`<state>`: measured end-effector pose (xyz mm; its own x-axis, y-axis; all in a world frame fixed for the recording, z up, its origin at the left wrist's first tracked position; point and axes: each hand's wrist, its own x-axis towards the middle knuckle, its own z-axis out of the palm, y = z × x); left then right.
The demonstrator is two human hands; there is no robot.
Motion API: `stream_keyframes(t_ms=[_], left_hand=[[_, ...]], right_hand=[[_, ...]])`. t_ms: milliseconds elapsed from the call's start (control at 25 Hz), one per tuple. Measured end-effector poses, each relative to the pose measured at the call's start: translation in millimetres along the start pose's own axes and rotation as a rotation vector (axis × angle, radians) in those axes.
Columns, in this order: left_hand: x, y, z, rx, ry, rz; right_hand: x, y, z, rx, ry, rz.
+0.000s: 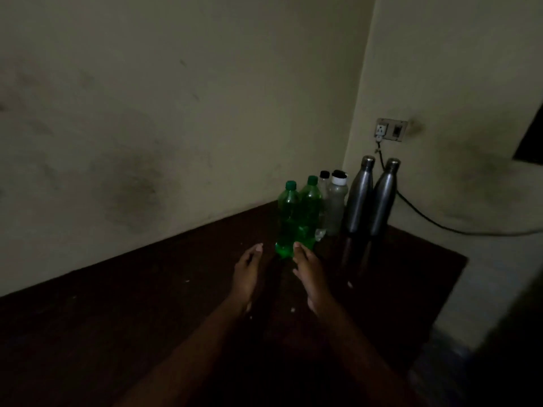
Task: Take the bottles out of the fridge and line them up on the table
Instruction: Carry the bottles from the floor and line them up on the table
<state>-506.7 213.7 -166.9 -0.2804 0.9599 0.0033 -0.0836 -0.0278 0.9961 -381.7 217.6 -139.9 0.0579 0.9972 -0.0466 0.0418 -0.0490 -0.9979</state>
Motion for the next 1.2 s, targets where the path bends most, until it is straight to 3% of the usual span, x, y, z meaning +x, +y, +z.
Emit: stream_keyframes(t_ms=[160,400,720,960,1200], left_hand=[[-89,0,-84,-0.033,-0.161,-0.065],[-195,-1,-161,-0.124,-0.26,-0.136],[-378,6,-215,-0.188,-0.2,-0.213],[-552,-22,-251,-0.154,-0.1,-0.238],[-718,-31,-257,-0.096,-0.128,-0.297]], right_hand=[[-121,7,43,0.068,0.105,0.013],[-260,14,66,0.104,0.169,0.006],[-437,38,71,0.078,0.133,0.032],[-617,68,37,0.103,0.049,0.132],[-785,101,-9,0.141,0.054,0.202]])
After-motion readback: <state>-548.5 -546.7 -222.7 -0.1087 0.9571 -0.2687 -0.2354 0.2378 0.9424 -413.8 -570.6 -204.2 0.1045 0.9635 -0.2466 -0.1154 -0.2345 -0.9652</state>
